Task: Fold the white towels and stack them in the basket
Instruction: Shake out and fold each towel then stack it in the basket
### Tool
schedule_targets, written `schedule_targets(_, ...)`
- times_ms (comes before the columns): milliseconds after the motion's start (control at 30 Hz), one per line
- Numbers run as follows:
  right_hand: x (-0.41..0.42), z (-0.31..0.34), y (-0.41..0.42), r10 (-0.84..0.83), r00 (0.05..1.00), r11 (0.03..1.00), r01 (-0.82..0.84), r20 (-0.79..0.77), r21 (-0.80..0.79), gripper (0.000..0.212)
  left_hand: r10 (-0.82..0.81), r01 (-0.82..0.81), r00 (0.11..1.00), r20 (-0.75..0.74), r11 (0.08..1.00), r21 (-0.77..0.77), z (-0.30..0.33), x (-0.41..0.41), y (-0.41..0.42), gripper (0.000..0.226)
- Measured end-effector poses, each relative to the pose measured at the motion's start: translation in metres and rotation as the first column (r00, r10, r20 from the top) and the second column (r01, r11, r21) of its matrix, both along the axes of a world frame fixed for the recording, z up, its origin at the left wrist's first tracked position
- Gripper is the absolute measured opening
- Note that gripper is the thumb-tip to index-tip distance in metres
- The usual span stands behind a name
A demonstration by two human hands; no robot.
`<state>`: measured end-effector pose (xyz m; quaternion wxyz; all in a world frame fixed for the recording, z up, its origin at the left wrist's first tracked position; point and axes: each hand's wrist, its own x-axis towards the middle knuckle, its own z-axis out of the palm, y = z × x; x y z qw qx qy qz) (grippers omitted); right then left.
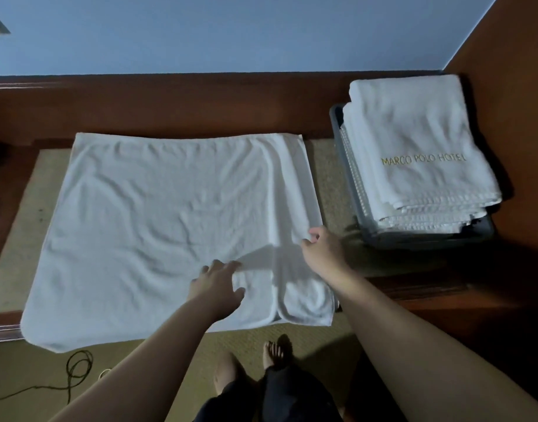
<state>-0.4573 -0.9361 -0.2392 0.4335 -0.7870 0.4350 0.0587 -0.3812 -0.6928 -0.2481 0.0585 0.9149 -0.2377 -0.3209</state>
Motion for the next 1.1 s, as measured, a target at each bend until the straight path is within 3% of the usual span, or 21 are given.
schedule_targets(100,0.048,-0.007,-0.015,0.064,0.998,0.998,-0.065,-0.025,-0.007,0.050,0.142,-0.142,0.987,0.080,0.990,0.005,-0.007,0.032,0.005,0.077)
schedule_targets(267,0.114,-0.020,-0.046,0.062,0.993,0.998,-0.060,-0.096,0.026,0.063,0.218,-0.219,0.976,0.026,0.974,0.057,-0.040,0.074,0.022,0.093)
schedule_targets(333,0.140,-0.025,-0.061,0.014,0.997,0.996,-0.008,-0.075,0.088,0.056,0.204,-0.204,0.979,-0.002,0.977,0.066,-0.049,0.079,0.025,0.095)
schedule_targets(433,0.173,-0.032,-0.085,-0.140,0.990,0.985,0.142,-0.020,0.102,0.027,0.206,-0.206,0.979,0.012,0.975,0.084,-0.054,0.079,0.021,0.096)
schedule_targets(533,0.204,-0.036,-0.107,-0.241,0.970,0.961,0.244,-0.038,0.132,0.033,0.206,-0.208,0.978,0.032,0.973,0.098,-0.054,0.075,0.018,0.096)
schedule_targets(667,0.243,-0.039,-0.125,-0.289,0.955,0.948,0.295,-0.062,0.123,0.017,0.206,-0.210,0.978,0.043,0.972,0.110,-0.055,0.073,0.022,0.095)
schedule_targets(833,0.273,-0.041,-0.142,-0.342,0.935,0.908,0.354,-0.093,0.222,0.023,0.254,-0.257,0.966,0.038,0.963,0.083,-0.059,0.071,0.023,0.095)
schedule_targets(1100,0.301,-0.039,-0.152,-0.327,0.936,0.923,0.346,-0.126,0.171,0.034,0.280,-0.282,0.960,0.025,0.955,0.097,-0.057,0.072,0.019,0.096)
